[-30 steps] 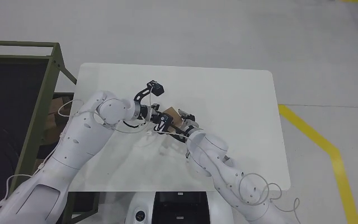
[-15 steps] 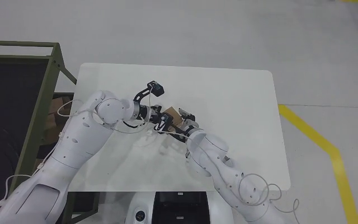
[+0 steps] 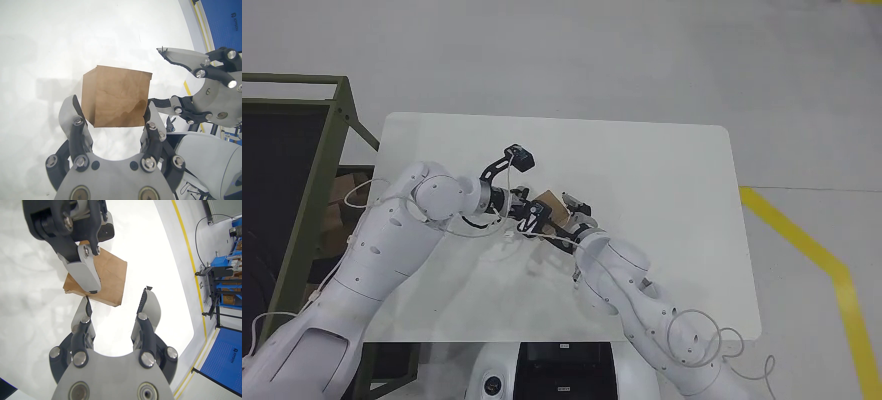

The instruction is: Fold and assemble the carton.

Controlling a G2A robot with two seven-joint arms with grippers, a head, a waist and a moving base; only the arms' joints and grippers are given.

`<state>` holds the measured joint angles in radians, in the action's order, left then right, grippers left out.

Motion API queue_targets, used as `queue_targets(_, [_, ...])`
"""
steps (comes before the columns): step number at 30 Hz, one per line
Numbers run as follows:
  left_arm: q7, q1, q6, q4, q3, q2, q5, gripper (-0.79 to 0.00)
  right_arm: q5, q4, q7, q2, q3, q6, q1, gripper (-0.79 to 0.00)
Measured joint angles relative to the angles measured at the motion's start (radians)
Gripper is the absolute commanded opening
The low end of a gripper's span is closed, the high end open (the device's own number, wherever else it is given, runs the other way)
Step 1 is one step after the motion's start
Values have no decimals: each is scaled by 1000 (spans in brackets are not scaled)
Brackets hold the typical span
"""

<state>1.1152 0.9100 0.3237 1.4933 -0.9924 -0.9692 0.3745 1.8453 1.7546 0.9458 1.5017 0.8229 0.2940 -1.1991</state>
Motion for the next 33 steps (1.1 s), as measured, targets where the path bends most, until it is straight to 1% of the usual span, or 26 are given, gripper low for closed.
queue_targets(3, [1,-1,-9,-2,-2,0,-2,-157,0,-4,4,2,0,-1,3,-311])
queue_targets(11, [9,-12,-40,-14,4,-3,-15,-225,5,-13,3,7,0,-7,8,-286])
queue_targets(17, [12,-20,-37,-33,10,-5,-25,-237,4,-19,7,11,1,-10,10,-283])
queue_targets(18, [12,-20,-37,-36,9,-5,-27,-246,5,-19,7,12,1,-10,10,-280])
queue_targets(20, [8,-22,-39,-44,8,-6,-34,-296,8,-20,5,12,2,-10,10,-280])
queue_targets(27, [7,-28,-39,-55,10,-7,-49,-305,10,-19,-1,15,6,-12,7,-292])
queue_targets(30, [7,-29,-34,-58,13,-8,-49,-292,13,-17,-8,16,8,-15,4,-305])
queue_targets(33, [9,-32,-32,-61,15,-9,-50,-305,15,-15,-17,17,10,-20,2,-286])
